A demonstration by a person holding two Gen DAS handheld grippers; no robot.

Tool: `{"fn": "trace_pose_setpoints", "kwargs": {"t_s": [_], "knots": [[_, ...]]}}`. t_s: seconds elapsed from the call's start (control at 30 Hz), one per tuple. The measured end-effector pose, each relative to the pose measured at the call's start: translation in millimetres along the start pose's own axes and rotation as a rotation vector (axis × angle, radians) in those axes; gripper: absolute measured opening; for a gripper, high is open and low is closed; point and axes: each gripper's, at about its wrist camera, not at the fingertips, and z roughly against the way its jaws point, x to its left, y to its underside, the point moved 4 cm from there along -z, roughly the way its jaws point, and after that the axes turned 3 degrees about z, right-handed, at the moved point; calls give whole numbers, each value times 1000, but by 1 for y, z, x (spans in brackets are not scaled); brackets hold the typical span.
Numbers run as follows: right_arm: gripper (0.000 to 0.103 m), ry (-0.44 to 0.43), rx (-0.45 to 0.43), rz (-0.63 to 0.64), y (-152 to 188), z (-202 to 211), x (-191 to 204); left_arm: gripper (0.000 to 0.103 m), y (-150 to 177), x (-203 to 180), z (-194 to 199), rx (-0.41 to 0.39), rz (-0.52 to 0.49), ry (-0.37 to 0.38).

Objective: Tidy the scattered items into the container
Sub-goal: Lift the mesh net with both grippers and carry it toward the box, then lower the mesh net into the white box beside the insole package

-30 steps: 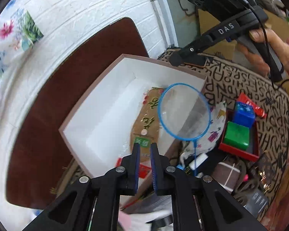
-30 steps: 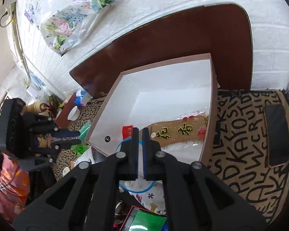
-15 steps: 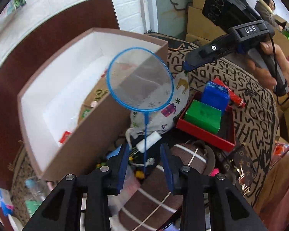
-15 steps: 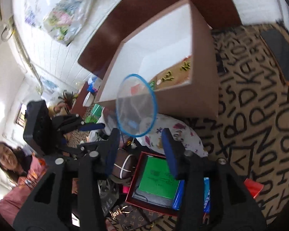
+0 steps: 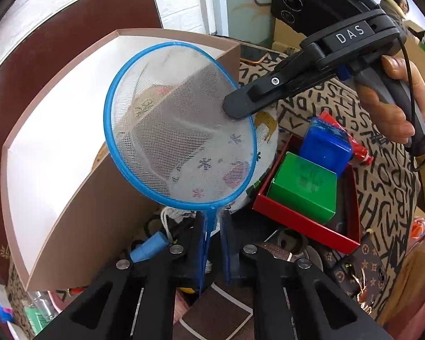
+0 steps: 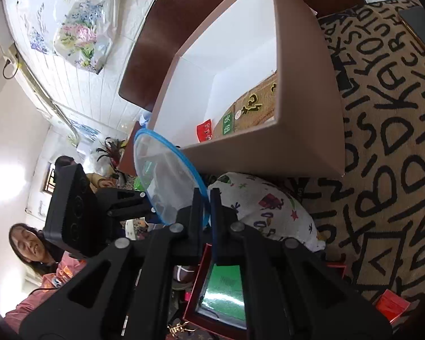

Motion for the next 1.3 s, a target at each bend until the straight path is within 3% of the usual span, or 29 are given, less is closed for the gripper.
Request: {"fn": "trace_pose_setpoints", "kwargs": {"t_s": [0.4, 0.73, 1.0, 1.3], "knots": [[5, -62, -63, 32, 3, 26, 33, 3, 5, 1, 57, -116, 17, -47], [5, -106, -136, 120, -14, 55, 91, 3, -23, 7, 114, -215, -4, -121], [4, -164, -202, 167, -42, 73, 129, 4, -40, 8, 153, -263, -45, -221], [4, -211, -289, 230, -83, 83, 175, 4, -69, 33, 198, -322, -78, -390]]}}
